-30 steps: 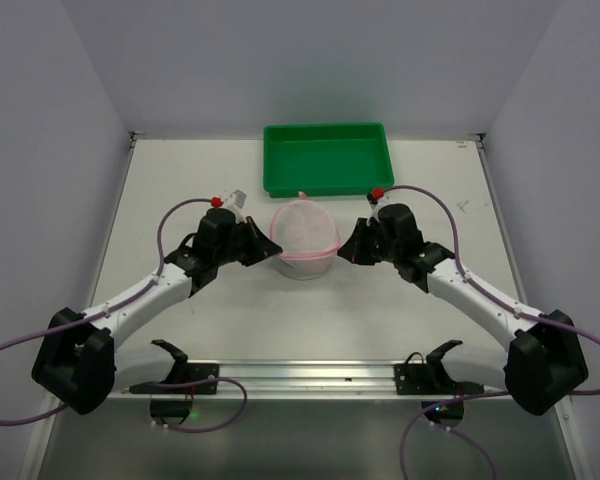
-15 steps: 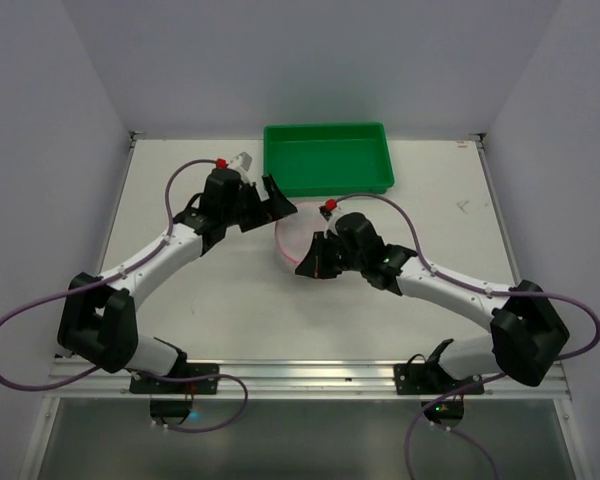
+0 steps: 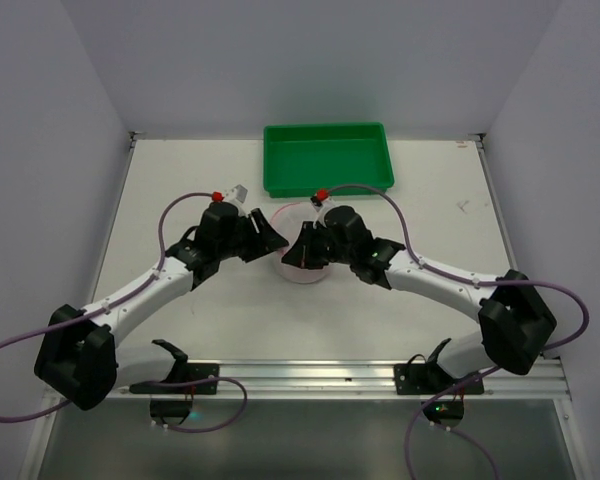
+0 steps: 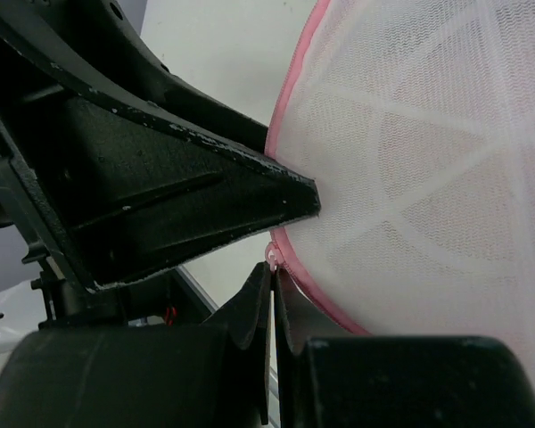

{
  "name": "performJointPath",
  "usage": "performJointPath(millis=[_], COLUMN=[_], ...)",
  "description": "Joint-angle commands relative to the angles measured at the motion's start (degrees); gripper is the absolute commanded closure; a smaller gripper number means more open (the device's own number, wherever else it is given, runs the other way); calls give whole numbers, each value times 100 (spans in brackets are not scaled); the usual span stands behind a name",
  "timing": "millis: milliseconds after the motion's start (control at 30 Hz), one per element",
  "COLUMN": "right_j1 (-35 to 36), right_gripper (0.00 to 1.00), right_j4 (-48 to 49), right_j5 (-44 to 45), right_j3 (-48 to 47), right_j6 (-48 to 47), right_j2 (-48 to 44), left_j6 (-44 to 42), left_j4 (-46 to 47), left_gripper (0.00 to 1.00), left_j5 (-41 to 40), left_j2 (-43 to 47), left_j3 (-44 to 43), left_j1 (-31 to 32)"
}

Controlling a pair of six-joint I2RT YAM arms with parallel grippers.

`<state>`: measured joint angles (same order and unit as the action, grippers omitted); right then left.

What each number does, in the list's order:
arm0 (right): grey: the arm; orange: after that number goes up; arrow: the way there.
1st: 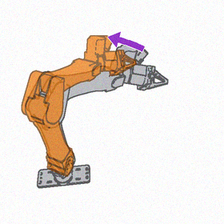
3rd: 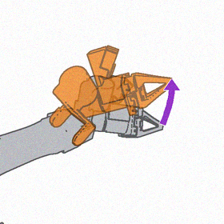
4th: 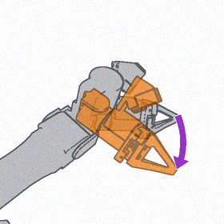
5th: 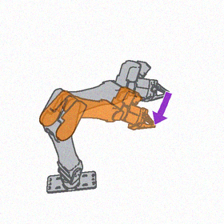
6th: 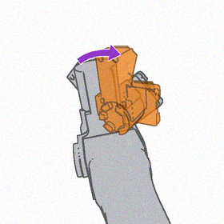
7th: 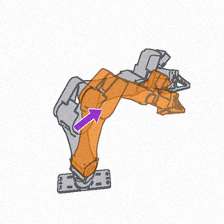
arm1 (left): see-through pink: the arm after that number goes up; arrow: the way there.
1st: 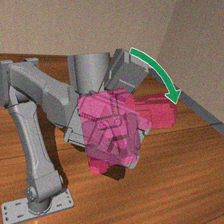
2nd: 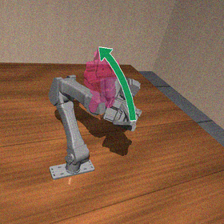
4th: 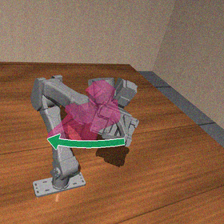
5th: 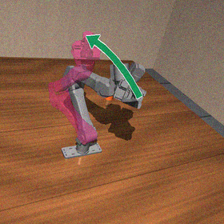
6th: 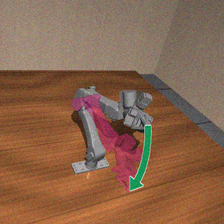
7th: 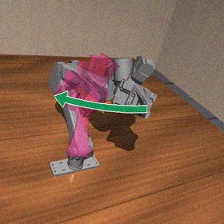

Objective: Unzip the laundry bag and remove the bra

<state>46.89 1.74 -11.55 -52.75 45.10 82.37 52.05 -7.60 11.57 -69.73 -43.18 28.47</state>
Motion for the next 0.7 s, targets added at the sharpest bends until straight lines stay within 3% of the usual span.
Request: performJointPath(millis=[0,67,100,167,267,467,667], right_j1=[48,48,48,48,-83,-1365,-1824], right_gripper=[100,100,100,100,100,100,100], right_j4=[161,46,-102,-365,-823,-1385,-1738], right_j5=[100,162,284,443,935,882,971], right_j3=[-200,-183,-165,-86,89,617,679], right_j6=[34,-106,-176,-526,-1097,-1626,-1829], right_j2=[51,-18,-63,-229,-431,-1020,-845], left_j6=[235,297,297,262,130,-125,-213], left_j4=[470,487,487,435,277,-58,-111], left_gripper=[47,69,87,100,100,100,100], left_j5=[-23,-137,-164,-182,-191,-112,55], left_j2=[-101,-111,-93,-58,47,459,847], left_j3=[-24,20,55,73,73,327,810], left_j1=[194,203,203,203,185,71,36])
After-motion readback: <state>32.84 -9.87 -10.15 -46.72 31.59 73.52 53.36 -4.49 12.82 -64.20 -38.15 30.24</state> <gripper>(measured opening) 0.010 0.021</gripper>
